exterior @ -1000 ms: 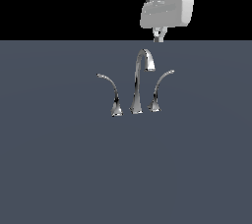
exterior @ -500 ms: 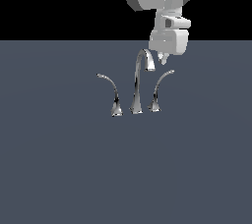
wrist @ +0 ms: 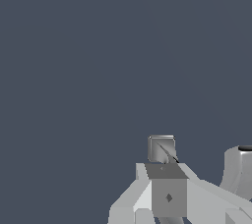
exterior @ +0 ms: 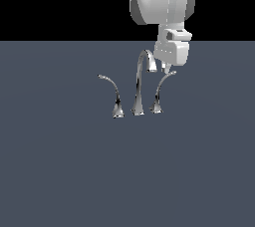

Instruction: Turn on the faucet by rotating a designated handle.

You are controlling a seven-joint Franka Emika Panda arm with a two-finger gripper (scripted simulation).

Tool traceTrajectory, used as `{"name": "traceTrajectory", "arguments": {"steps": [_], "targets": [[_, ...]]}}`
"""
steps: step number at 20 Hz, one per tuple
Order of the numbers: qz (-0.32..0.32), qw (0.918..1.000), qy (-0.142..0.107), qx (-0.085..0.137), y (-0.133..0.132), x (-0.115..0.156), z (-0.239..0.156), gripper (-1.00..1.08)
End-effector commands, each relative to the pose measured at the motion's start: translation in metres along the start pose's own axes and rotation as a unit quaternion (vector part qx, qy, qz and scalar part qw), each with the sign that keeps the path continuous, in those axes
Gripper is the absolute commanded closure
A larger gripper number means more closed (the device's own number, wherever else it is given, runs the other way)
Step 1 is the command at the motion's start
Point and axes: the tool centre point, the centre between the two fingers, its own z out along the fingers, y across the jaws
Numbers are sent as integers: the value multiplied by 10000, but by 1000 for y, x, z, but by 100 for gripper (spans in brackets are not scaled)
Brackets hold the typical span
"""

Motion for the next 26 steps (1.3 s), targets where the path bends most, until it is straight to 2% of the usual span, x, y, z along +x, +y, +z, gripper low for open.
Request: {"name": "traceTrajectory", "arguments": {"steps": [1,4,17,19,26], "targets": [[19,10000,4,6,-1,1,1,108],[15,10000,3,3,0,1,1,108],[18,10000,4,5,40,17,1,108],[-39,10000,7,57,30,10,1,108],[-21,10000,6,41,49,6,1,108]]}}
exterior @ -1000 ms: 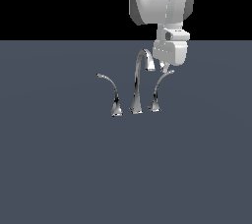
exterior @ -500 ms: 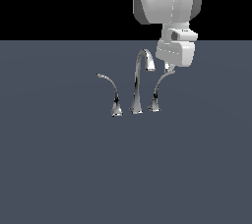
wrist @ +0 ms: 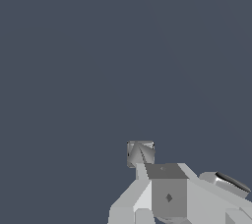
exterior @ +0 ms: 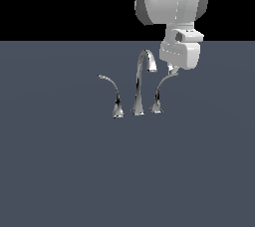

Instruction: Turn on the faucet by rotating a designated handle.

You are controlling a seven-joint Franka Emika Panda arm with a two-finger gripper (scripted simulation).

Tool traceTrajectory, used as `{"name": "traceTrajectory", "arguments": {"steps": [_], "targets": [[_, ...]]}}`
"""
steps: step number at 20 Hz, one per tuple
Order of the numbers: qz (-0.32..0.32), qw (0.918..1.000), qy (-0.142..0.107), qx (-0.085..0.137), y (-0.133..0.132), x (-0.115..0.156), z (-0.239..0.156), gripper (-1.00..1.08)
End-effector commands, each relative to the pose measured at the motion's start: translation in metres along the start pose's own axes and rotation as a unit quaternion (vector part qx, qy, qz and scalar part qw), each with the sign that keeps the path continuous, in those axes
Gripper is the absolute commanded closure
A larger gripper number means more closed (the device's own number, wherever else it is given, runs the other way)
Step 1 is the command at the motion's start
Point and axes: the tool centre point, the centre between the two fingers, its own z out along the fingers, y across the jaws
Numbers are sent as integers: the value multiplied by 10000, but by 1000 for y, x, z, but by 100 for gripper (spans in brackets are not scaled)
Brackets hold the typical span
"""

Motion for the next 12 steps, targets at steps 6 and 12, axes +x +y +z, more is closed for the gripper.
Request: {"name": "traceTrajectory", "arguments": {"steps": [6,12], "targets": [[24,10000,-31,-69,25,-5,0,108],[41,10000,-32,-84,43,-9,-1,108]]}}
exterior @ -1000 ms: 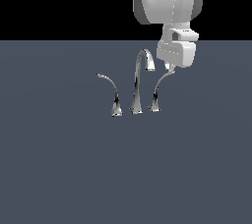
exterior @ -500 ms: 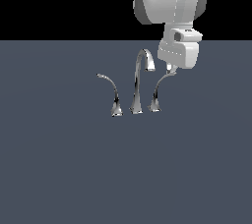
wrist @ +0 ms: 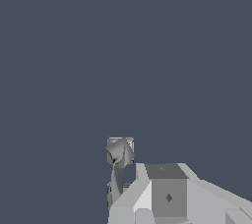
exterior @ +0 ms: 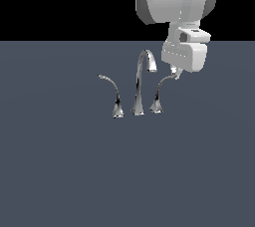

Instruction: Turn on the faucet by rotating a designated handle.

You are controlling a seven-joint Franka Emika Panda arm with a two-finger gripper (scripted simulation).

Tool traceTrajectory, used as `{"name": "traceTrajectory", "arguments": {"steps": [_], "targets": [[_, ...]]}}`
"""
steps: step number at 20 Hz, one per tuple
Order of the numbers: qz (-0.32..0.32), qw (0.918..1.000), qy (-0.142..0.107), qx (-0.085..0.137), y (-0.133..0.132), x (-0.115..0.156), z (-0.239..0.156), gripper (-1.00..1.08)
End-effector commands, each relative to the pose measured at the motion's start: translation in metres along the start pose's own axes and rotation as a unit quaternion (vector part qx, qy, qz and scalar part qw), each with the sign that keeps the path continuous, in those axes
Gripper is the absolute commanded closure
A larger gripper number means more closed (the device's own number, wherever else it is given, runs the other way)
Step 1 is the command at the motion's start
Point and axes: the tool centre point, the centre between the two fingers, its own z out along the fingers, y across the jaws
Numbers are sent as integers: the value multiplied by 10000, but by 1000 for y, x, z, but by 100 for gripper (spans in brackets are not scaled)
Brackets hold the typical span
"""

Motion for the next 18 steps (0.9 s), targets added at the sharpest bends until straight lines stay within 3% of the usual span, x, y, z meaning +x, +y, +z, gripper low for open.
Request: {"name": "traceTrajectory", "arguments": {"steps": [1,18], "targets": [[19,10000,-23,-45,12,-2,-1,108],[21,10000,-21,-43,29,-44,-1,108]]}}
